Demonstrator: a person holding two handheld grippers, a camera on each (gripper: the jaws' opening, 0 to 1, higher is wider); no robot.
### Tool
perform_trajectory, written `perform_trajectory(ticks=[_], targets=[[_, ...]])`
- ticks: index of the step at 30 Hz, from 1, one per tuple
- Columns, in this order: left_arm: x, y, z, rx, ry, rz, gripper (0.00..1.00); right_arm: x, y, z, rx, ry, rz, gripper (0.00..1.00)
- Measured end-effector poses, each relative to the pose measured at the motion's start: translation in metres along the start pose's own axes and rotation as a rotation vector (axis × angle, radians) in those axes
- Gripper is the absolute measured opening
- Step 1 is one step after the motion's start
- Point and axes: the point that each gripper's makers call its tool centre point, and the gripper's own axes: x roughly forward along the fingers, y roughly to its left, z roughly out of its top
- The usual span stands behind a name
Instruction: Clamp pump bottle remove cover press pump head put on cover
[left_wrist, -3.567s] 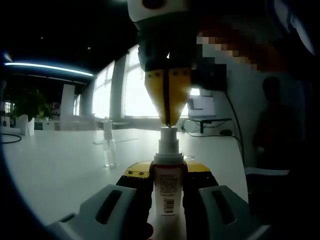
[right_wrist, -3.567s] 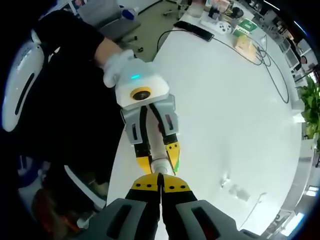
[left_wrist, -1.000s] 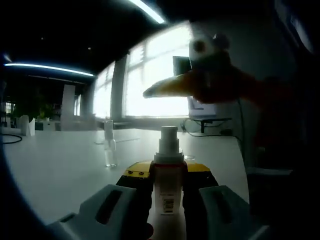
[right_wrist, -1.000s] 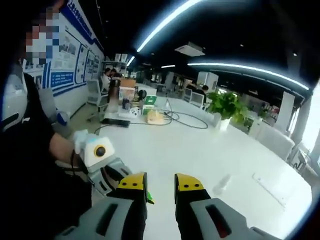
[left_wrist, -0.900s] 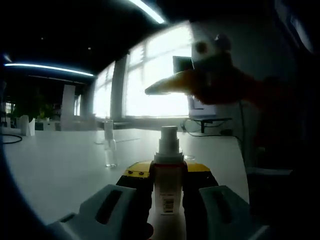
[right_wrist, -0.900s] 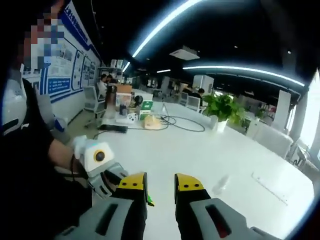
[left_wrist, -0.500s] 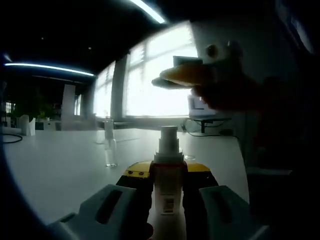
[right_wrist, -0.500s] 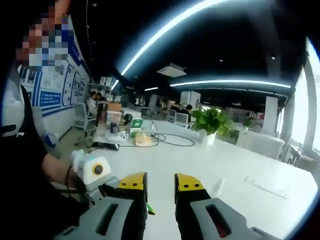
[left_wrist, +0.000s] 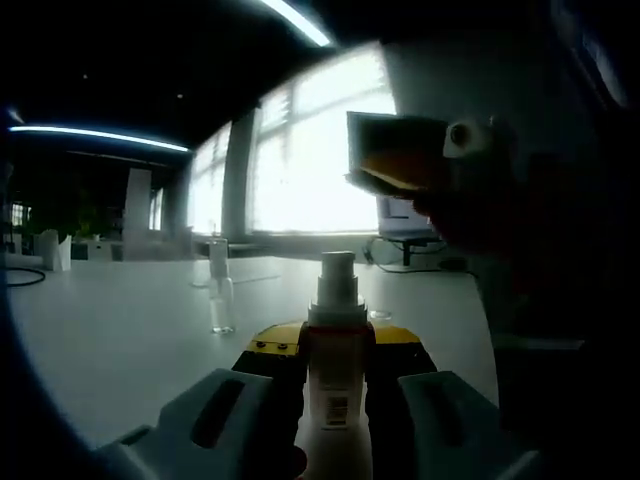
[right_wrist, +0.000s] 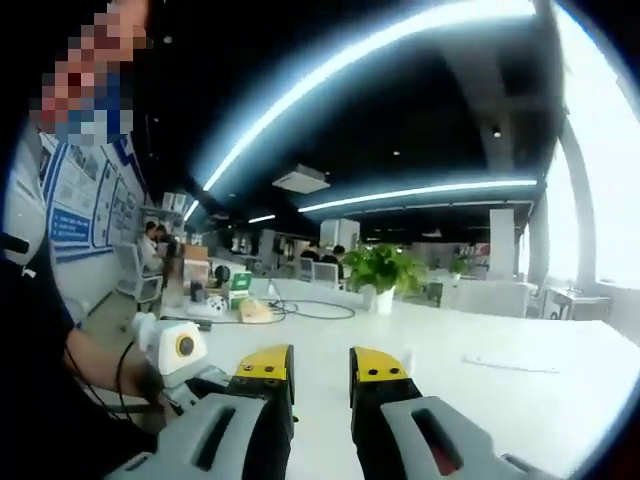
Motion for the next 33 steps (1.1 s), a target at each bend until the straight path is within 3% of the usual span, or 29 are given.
perform_trajectory(ticks=[2, 7, 19, 23, 27, 33], targets=[[0.0, 0.0, 0.0, 0.0, 0.0, 0.0, 0.13, -0.007, -0.001, 0.0, 0.048, -0.014, -0.012, 0.18], [0.0, 0.0, 0.0, 0.001, 0.0, -0.001, 0.13, -0.02, -0.014, -0.005, -0.012, -0.016, -0.08, 0.19], [0.0, 0.001, 0.0, 0.004, 0.001, 0.003, 0.13, -0.041, -0.046, -0.021, 0.029, -0.037, -0.163, 0.19], [0.0, 0.001, 0.0, 0.006, 0.001, 0.005, 0.13, -0.042, -0.039, -0.028, 0.085, -0.034, -0.136, 0.19], [0.0, 0.002, -0.001, 0.007, 0.002, 0.008, 0.13, -0.044, -0.039, -0.035, 0.044, -0.004, -0.158, 0.2], [0.0, 0.003, -0.001, 0.006, 0.002, 0.009, 0.13, -0.056, -0.054, -0.029, 0.124, -0.009, -0.221, 0.15]])
